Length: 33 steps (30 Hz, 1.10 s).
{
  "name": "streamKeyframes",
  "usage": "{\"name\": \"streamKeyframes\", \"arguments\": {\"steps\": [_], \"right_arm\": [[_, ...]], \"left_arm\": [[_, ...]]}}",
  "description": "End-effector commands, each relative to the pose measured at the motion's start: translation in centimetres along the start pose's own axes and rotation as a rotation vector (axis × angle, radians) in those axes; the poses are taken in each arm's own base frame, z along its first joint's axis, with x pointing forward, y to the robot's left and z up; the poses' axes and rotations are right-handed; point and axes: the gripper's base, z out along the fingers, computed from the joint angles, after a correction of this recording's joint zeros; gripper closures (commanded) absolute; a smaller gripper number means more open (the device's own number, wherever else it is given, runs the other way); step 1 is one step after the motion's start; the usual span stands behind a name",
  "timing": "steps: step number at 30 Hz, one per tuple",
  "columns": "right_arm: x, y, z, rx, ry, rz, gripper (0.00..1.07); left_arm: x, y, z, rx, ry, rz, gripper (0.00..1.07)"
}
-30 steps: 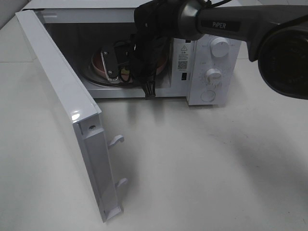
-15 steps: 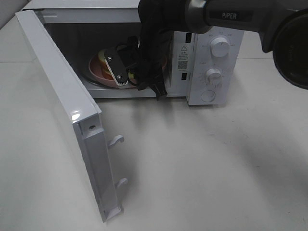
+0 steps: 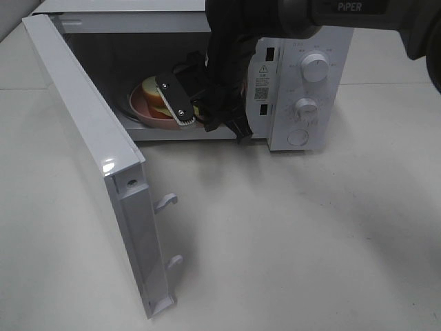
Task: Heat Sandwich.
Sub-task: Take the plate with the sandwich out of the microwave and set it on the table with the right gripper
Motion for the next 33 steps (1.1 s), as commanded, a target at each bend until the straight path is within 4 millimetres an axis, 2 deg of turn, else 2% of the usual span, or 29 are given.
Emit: {"name": "streamKeyframes", "arguments": {"steps": [1, 16, 33], "right_arm": [[0.2, 0.7, -0.8, -0.016, 0.008, -0.035, 1.07], [0.6, 3.7, -2.7, -0.031, 0.024, -0.109, 1.07], [0.9, 6.7, -5.9, 0.065, 0.007, -0.192, 1.07]], "left_arm": [[0.2, -0.1, -0.3, 0.002, -0.033, -0.002, 0.05], [0.2, -0.1, -0.3, 0.002, -0.033, -0.003, 0.05], [0.2, -0.1, -0.3, 0.002, -0.033, -0.003, 0.05]]}}
